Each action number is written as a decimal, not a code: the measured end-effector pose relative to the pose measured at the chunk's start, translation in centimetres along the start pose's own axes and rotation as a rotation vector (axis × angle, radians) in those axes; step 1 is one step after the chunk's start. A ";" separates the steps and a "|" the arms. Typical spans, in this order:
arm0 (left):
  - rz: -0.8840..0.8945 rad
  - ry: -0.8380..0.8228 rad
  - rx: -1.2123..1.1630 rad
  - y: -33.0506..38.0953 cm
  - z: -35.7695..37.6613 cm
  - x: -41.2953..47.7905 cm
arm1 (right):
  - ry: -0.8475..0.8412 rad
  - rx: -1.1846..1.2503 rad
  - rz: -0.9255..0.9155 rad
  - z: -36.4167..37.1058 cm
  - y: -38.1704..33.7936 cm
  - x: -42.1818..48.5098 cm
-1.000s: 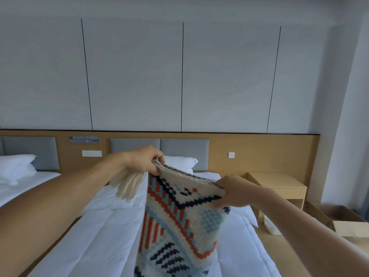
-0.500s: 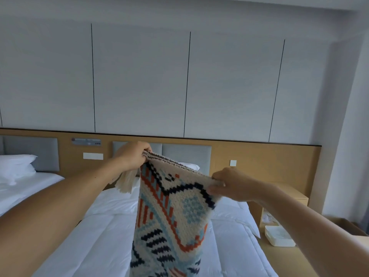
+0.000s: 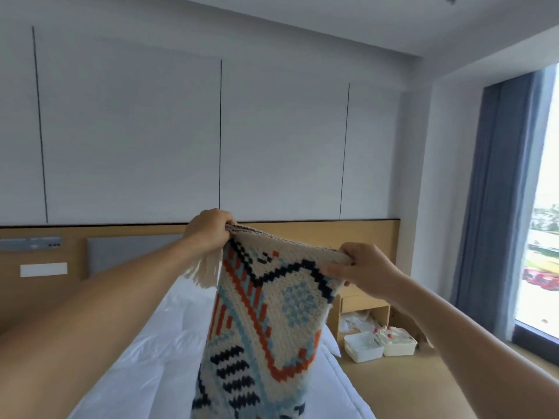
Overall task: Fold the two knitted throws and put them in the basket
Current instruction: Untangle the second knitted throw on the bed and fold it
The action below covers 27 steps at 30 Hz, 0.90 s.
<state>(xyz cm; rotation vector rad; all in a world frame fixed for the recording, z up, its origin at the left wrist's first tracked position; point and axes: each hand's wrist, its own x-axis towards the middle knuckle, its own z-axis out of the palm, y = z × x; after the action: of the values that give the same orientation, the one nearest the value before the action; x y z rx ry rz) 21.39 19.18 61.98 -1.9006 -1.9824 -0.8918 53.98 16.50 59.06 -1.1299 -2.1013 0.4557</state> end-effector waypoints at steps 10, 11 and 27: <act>0.183 -0.029 -0.037 14.3 6.2 5.6 | 0.324 -0.109 0.166 -10.2 6.4 -3.4; 0.208 0.003 -0.028 16.0 6.6 6.2 | 0.379 -0.118 0.178 -11.2 7.0 -3.8; 0.242 0.055 -0.297 21.4 7.4 3.8 | 0.542 -0.254 0.100 -13.3 5.0 -10.8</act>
<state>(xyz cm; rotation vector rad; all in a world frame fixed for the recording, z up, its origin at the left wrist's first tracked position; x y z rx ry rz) 43.37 25.71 63.77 -2.1877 -1.6152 -1.2047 70.51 10.09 60.87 -1.3298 -1.6577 -0.0795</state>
